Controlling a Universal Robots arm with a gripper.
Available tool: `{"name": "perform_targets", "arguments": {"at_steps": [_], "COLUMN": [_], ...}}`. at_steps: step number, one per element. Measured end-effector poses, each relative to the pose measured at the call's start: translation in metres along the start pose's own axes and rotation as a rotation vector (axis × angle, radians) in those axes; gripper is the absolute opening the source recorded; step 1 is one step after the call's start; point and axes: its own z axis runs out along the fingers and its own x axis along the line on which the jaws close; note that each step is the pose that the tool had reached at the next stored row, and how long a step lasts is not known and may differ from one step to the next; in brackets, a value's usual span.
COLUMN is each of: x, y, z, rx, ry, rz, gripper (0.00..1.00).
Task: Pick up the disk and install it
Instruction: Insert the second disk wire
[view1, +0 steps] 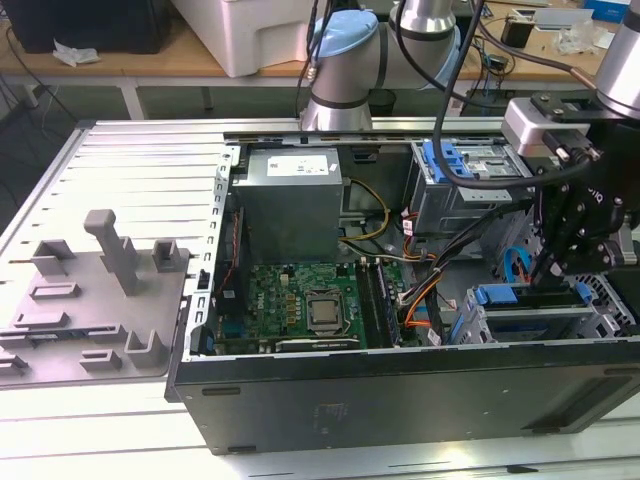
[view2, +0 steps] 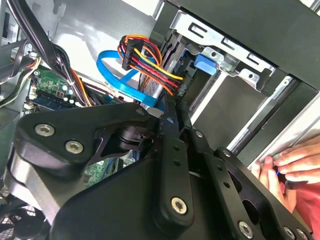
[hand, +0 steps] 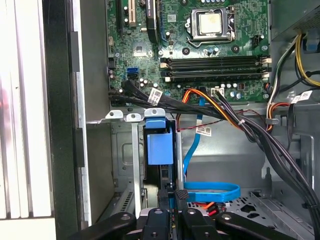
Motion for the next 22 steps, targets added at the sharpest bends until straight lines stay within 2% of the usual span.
{"name": "perform_targets", "arguments": {"at_steps": [22], "x": [-0.0002], "y": [0.0001], "z": [0.004], "rx": [0.0], "ry": [0.0001], "rz": [0.0], "gripper": [0.16]}}
